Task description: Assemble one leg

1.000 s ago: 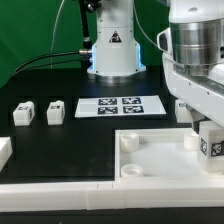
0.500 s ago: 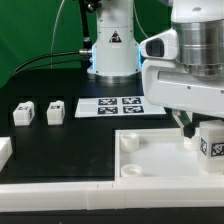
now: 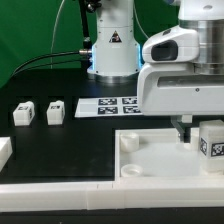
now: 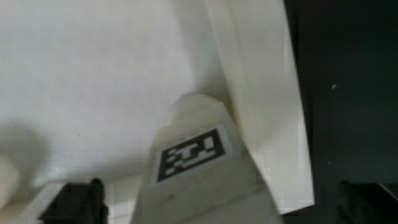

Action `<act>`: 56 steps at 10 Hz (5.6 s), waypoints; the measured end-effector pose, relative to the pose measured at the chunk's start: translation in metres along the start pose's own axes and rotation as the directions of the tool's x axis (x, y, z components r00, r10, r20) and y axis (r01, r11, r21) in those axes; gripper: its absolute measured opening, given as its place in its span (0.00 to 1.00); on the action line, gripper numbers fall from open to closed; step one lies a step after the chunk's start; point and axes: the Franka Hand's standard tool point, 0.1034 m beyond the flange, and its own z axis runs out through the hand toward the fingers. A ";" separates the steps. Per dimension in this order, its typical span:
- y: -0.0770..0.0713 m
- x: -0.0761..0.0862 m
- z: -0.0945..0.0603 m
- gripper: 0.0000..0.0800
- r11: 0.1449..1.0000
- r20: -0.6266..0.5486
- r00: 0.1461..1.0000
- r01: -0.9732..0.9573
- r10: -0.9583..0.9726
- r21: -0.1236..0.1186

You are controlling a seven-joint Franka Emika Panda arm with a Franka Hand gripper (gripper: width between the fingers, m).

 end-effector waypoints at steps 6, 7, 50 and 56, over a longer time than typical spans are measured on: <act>0.002 0.000 0.000 0.51 0.961 0.001 0.961 0.275 -0.275 -0.002; 0.002 0.000 0.000 0.51 0.961 0.001 0.961 0.275 -0.275 -0.002; 0.001 0.005 0.001 0.36 0.891 -0.027 0.891 0.451 -0.453 -0.056; 0.004 0.003 0.002 0.36 0.964 -0.069 0.962 -0.266 0.265 -0.002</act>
Offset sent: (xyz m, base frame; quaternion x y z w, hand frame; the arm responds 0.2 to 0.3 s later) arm 0.0000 0.0000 0.0000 0.0000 0.0000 -0.0899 0.9960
